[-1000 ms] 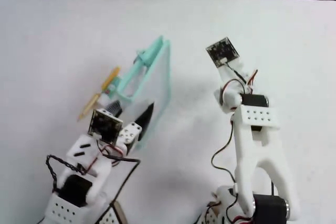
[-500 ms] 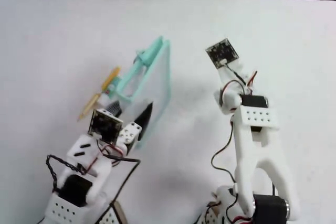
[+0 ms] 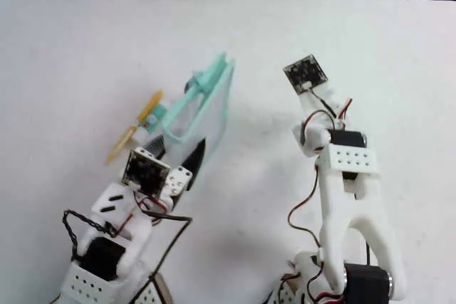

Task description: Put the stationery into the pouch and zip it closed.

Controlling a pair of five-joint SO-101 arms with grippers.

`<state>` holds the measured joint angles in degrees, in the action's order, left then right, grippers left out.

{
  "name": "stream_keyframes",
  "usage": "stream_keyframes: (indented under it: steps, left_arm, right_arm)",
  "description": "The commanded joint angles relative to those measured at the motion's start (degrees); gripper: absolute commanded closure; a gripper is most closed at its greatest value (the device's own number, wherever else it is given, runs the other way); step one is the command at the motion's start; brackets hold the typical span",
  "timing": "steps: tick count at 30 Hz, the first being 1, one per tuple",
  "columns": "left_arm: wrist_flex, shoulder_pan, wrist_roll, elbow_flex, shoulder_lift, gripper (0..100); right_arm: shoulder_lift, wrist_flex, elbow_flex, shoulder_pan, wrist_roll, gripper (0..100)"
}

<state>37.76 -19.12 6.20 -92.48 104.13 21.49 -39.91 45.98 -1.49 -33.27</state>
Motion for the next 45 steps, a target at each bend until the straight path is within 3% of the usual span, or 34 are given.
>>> stream_keyframes:
  steps: [1, 6, 8, 11, 12, 16, 30, 35, 40, 45]
  left_arm:
    - [-1.05, -0.4, -0.88, 0.26, 0.4, 83]
    - [-0.97, -0.48, -0.88, 0.26, 0.4, 83]
    - [-0.88, -0.48, -0.88, 0.26, 0.4, 83]
    - [-0.88, -0.48, -0.7, 0.44, 0.4, 91]
    - [-1.14, -0.48, -0.35, 0.53, 0.4, 94]
    - [-1.23, -0.75, 3.25, 0.53, 0.4, 97]
    - [-1.32, -0.13, 2.02, 0.62, 0.4, 96]
    - [-3.69, 5.76, 0.97, 0.62, 0.4, 97]
    - [-6.07, 14.73, -10.37, 0.53, 0.4, 97]
    - [-6.86, 15.43, -10.02, 0.18, 0.4, 97]
  right_arm:
    - [1.19, 0.92, -0.35, -0.4, -0.26, 93.8]
    - [0.92, 0.57, -0.18, -0.4, 0.09, 75.4]
    - [0.92, 0.66, 0.18, -0.4, -0.09, 79.3]
    - [1.1, 1.01, 0.35, -0.4, -0.26, 97.3]
    - [1.1, 1.54, 0.35, -0.4, -0.35, 99.0]
    - [0.92, 3.82, 0.26, -1.71, -0.35, 84.9]
    - [0.92, 3.74, -2.73, -1.8, 0.09, 87.9]
    - [0.92, 3.12, -2.9, -1.8, 0.0, 88.2]
    - [-0.4, -8.92, -11.43, -1.8, -0.09, 88.2]
    - [-7.96, -21.93, -25.85, -1.8, -0.18, 87.9]
